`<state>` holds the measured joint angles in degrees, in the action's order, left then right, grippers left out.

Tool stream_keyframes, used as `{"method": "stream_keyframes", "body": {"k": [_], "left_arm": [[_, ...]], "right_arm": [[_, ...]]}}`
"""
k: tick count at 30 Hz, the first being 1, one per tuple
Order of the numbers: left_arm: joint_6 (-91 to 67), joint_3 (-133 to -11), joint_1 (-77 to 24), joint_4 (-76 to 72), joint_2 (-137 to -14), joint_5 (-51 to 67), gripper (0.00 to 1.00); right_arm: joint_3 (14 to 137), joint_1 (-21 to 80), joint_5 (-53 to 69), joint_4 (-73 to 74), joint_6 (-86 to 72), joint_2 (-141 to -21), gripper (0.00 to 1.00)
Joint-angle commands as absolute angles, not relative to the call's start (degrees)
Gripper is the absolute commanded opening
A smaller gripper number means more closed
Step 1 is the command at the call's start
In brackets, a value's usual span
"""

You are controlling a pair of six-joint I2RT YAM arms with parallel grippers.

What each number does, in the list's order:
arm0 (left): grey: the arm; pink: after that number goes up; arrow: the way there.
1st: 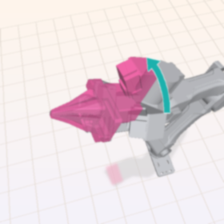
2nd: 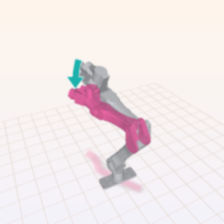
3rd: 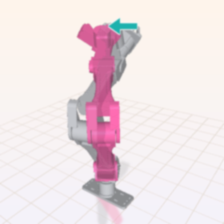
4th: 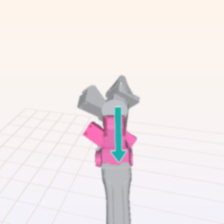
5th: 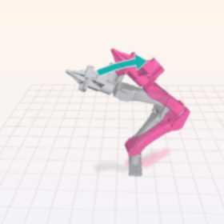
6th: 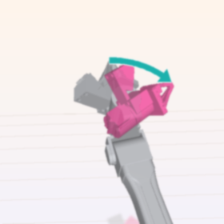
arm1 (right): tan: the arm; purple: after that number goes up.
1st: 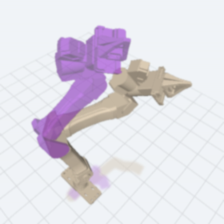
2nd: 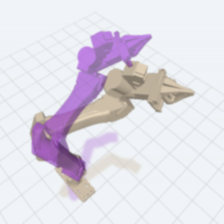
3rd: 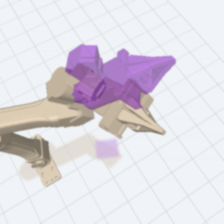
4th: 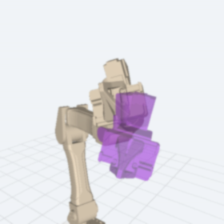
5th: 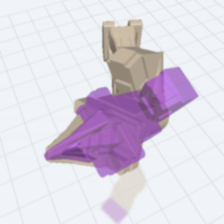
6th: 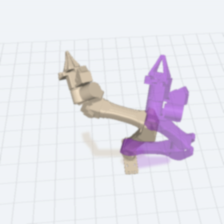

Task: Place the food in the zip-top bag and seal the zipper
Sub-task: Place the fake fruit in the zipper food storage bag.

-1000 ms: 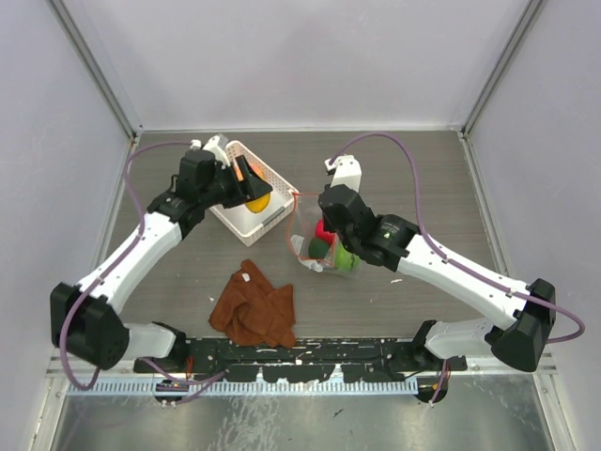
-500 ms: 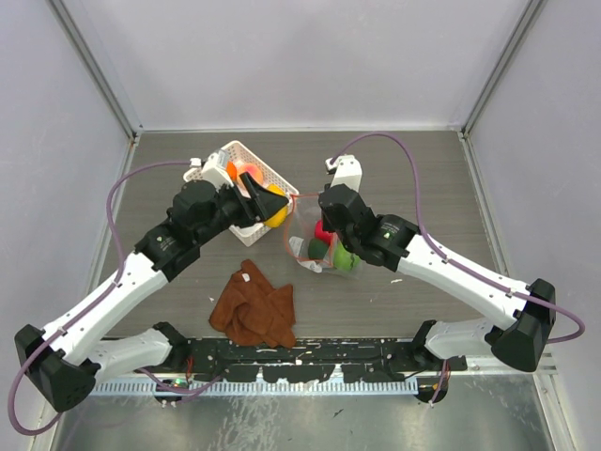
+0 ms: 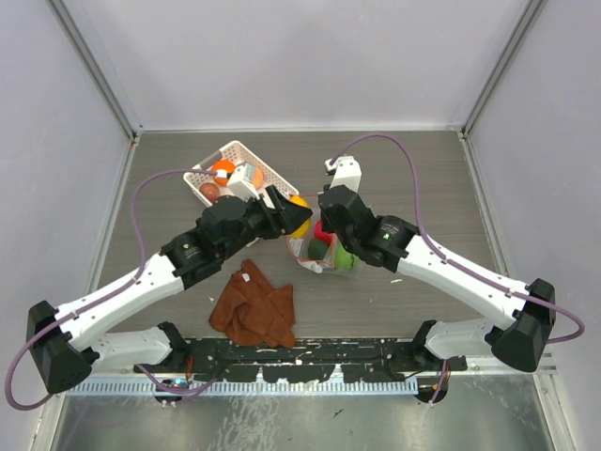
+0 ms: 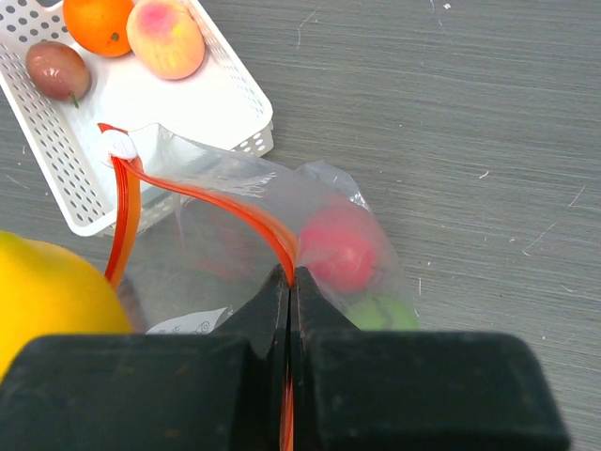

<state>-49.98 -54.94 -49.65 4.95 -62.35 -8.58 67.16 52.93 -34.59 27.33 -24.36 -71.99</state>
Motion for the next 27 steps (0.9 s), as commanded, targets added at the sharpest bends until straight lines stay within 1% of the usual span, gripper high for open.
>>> {"method": "stream_keyframes", "body": {"k": [1,7,10,12,18,19,20,27], "left_arm": [[-49.8,-55.7,-51.5,-0.2,-64.5,-12.1,0.40],[-49.6,-55.8,-52.5,-0.2,-66.9,-13.4,0.55],[-49.7,-56.0,-52.7,-0.1,-67.9,-13.5,0.67],[-49.5,-56.4,-52.7,0.4,-68.2,-13.6,0.73],[-48.8,-56.9,-52.8,1.4,-68.0,-14.0,0.86],[-48.7,-57.0,-52.7,1.7,-67.9,-14.1,0.87],[-48.6,-57.2,-52.8,2.0,-67.7,-14.1,0.91],[-43.3,-60.5,-52.7,7.7,-65.7,-16.0,0.98]], "right_arm": [[67.1,53.2,-34.6,24.0,-25.3,-69.5,0.00],[66.6,53.2,-34.7,23.7,-25.3,-68.9,0.00],[66.4,53.2,-34.6,23.5,-25.4,-68.7,0.00],[66.3,53.2,-34.8,23.6,-25.4,-68.6,0.00],[65.8,53.2,-35.0,23.4,-25.4,-68.3,0.00],[65.7,53.2,-35.0,23.5,-25.4,-68.3,0.00],[65.7,53.2,-35.0,23.5,-25.4,-68.1,0.00],[65.2,53.2,-35.5,23.4,-25.3,-67.9,0.00]]}}
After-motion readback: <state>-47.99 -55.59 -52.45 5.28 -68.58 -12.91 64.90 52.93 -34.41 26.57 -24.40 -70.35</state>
